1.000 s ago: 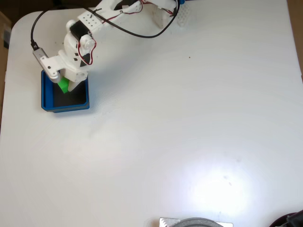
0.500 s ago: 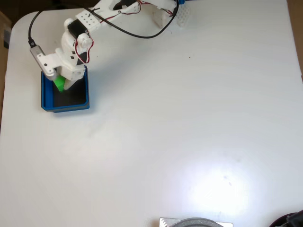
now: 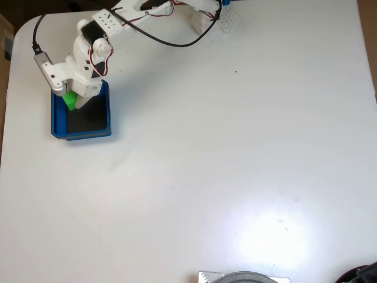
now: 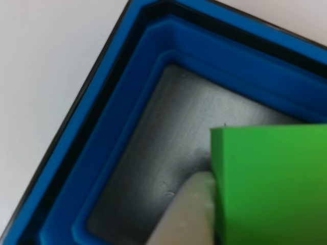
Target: Pick up green cube and drop it in the blue box
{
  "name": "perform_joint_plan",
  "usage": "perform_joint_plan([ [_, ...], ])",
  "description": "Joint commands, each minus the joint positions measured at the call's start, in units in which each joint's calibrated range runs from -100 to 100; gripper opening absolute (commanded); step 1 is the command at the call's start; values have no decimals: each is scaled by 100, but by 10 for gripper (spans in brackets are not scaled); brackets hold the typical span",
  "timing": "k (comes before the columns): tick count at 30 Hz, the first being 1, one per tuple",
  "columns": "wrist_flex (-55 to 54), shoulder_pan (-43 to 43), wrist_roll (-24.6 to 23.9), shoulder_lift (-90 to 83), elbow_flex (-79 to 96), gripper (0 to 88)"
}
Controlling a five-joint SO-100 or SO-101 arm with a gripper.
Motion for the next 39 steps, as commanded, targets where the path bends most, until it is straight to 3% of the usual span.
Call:
perform_joint_plan([
  [1, -145, 30, -20, -106, -332, 106],
  [18, -137, 30, -20, -131, -332, 118],
  [26, -137, 30, -20, -139, -323, 205],
  [39, -63, 83, -15, -825, -71, 204],
])
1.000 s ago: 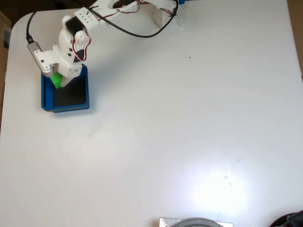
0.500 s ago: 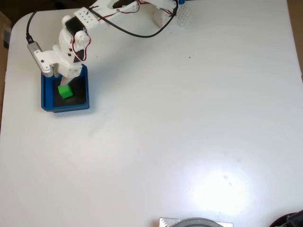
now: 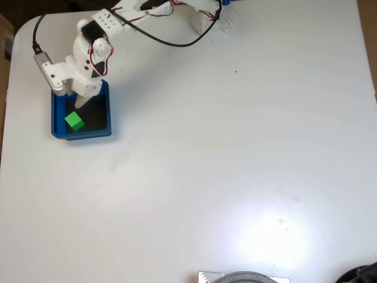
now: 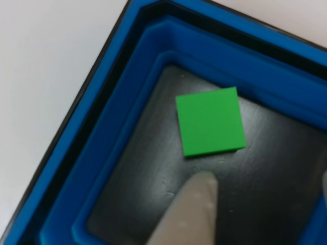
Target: Pick up green cube and drop it in the blue box
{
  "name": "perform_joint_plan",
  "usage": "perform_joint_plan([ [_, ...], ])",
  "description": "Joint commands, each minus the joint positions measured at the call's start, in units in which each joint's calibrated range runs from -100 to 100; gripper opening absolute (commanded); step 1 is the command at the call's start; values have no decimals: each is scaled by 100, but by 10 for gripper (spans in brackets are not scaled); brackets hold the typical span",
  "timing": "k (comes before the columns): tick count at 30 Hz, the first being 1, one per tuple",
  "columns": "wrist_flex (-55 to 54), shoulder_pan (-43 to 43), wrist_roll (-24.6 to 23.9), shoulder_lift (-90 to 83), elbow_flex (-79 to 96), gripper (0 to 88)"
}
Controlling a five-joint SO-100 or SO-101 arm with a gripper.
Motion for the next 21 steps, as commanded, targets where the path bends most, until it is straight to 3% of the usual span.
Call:
perform_joint_plan([
  [1, -55, 76, -15, -933, -18, 204],
  [10, -55, 69, -15, -1978, 683, 192],
  [21, -55, 61, 15, -3433, 2236, 51],
])
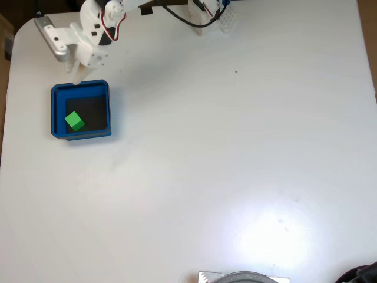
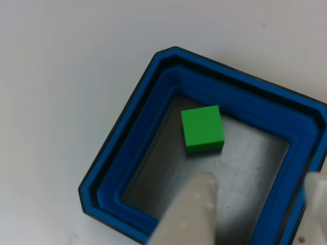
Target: Pick up green cube and drop it in the blue box
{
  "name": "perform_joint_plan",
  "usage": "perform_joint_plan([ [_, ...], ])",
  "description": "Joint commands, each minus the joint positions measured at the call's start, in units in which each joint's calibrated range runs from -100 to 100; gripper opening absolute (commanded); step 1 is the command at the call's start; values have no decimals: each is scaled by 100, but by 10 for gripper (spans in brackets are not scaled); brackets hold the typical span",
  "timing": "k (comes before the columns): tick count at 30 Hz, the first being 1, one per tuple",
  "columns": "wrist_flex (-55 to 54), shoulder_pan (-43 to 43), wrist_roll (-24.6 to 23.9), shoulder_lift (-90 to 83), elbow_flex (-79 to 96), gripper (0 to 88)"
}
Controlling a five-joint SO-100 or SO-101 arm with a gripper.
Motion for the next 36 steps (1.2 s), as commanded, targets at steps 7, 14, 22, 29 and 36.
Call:
perform_joint_plan([
  [7, -63, 53, 20, -1989, 1676, 14],
  [14, -120, 31, 20, -3126, 3166, 14],
  [22, -145, -8, 10, -4364, 4656, 14],
  [29, -447, -8, 10, -5292, 5706, 14],
  [36, -1825, -8, 15, -6195, 7556, 14],
])
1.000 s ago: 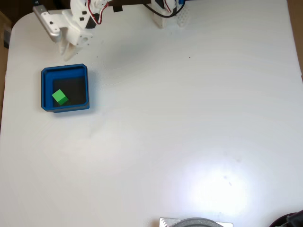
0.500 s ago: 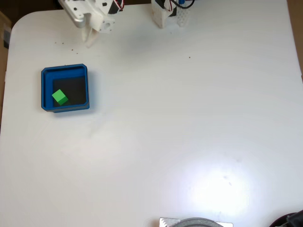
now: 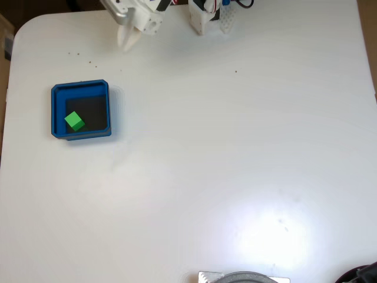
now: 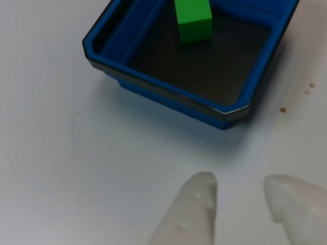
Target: Pick up green cube and drop it in the blue box
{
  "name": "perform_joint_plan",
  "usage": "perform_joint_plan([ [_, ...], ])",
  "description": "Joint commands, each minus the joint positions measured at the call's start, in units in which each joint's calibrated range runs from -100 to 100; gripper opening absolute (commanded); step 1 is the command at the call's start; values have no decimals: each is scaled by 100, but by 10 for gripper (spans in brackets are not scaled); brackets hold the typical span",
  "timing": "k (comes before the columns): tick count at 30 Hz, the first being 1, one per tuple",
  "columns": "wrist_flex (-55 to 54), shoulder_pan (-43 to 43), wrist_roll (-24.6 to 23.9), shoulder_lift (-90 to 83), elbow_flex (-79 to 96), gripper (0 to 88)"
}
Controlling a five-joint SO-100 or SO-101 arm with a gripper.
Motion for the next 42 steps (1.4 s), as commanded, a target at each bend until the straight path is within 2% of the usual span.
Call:
perform_joint_plan([
  [1, -829, -8, 15, -781, 1042, 14],
  [6, -1188, -8, 15, -1734, 2218, 14],
  [20, -1237, -23, 15, -3975, 4265, 14],
  [26, -1425, -23, 15, -4435, 4624, 14],
  [34, -2713, -23, 10, -4586, 5458, 14],
  [42, -2778, -397, 15, -4644, 5485, 14],
])
